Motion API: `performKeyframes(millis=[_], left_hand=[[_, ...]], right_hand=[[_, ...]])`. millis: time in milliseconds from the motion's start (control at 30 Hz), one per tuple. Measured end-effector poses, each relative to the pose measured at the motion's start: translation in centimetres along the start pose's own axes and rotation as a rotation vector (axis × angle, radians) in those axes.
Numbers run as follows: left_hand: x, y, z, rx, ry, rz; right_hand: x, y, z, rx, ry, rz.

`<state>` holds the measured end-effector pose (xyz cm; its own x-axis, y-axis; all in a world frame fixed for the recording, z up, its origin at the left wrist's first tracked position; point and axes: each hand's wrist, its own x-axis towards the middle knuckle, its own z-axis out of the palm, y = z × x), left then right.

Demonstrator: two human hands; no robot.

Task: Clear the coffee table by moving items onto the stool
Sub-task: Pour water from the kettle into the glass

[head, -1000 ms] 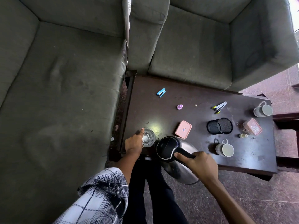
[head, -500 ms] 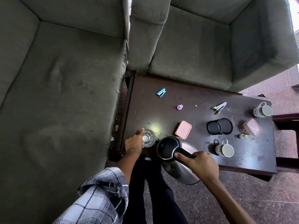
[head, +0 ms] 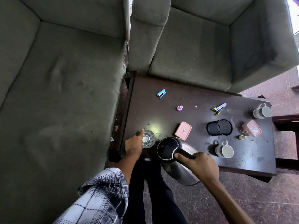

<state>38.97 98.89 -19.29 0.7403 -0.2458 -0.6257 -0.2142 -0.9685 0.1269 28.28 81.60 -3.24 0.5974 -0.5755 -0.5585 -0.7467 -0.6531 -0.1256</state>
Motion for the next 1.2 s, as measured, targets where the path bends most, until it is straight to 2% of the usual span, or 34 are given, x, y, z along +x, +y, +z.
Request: performKeyframes(millis=[1200], left_hand=[[-0.27, 0.06, -0.36, -0.002, -0.002, 0.002]], right_hand=[[0.16, -0.31, -0.28, -0.003, -0.021, 0.002]])
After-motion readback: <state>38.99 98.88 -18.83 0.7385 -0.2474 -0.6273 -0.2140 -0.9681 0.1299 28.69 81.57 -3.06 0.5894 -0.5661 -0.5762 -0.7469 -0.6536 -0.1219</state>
